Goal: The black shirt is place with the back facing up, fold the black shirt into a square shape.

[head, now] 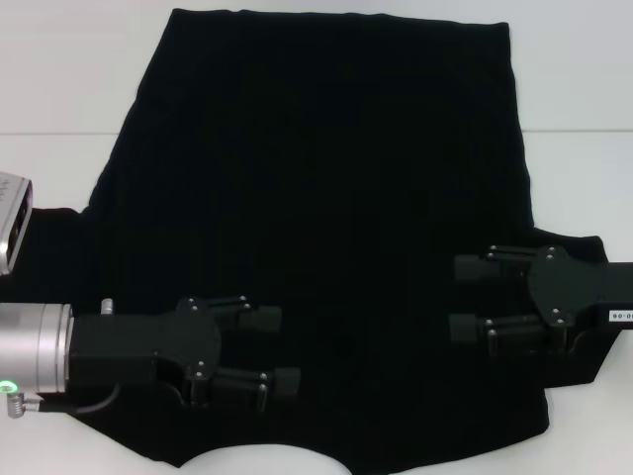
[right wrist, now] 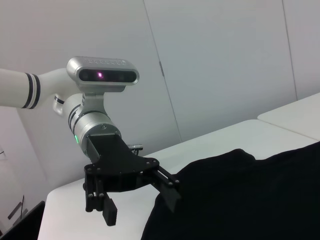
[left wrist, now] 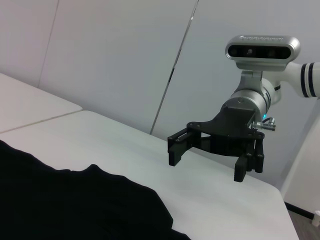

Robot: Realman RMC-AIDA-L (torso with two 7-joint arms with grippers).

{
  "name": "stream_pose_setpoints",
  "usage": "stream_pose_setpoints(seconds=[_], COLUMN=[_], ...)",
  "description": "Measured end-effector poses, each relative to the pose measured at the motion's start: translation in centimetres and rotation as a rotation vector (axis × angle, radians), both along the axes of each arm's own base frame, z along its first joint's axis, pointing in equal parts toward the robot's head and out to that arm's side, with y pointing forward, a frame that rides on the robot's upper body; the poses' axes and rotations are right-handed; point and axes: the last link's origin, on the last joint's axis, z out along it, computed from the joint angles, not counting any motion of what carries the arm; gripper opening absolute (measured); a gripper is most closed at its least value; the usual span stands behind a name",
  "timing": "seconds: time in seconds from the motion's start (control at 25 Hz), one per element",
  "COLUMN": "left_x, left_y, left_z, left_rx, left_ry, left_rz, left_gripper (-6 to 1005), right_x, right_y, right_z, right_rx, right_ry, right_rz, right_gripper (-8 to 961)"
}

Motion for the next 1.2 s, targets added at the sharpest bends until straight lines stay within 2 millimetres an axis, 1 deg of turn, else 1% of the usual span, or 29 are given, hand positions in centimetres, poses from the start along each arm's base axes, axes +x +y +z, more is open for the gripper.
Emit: stream_pose_setpoints(seconds=[0.44, 0.56, 0.72, 0.84, 0.92, 1.12, 1.2], left_x=[0.0, -0.3, -1.7, -3.1, -4.5, -7.1, -8.0], left_y=[0.1, 0.6, 2.1, 2.7, 3.2, 3.6, 3.6], left_z=[0.2, 0.8, 2.8, 4.5, 6.3, 9.7, 10.8], left_rx=[0.007, 0.015, 0.047, 0.094, 0.148, 0.223, 0.25], left_ry=[-0.004, -0.021, -0.018, 0.002, 0.016, 0.063, 0.099], left_rz=[0.006, 0.09, 0.309, 0.434, 0.569, 0.817, 0.904], left_gripper=[887, 887, 887, 887, 888, 888, 888], right_x=[-0.1, -0.3, -0.5, -0.9, -1.3, -1.9, -2.1], right_y=[0.0, 0.1, 0.4, 0.7, 0.8, 1.0, 1.1], right_z=[0.0, -0.2, -0.7, -1.2, -1.6, -2.5, -2.7], right_rx=[-0.002, 0.0, 0.007, 0.009, 0.01, 0.012, 0.015], right_ry=[0.0, 0.007, 0.007, 0.009, 0.01, 0.013, 0.012], right_rz=[0.001, -0.001, -0.01, -0.01, -0.007, 0.002, 0.003], right_gripper=[894, 893, 893, 893, 893, 893, 892])
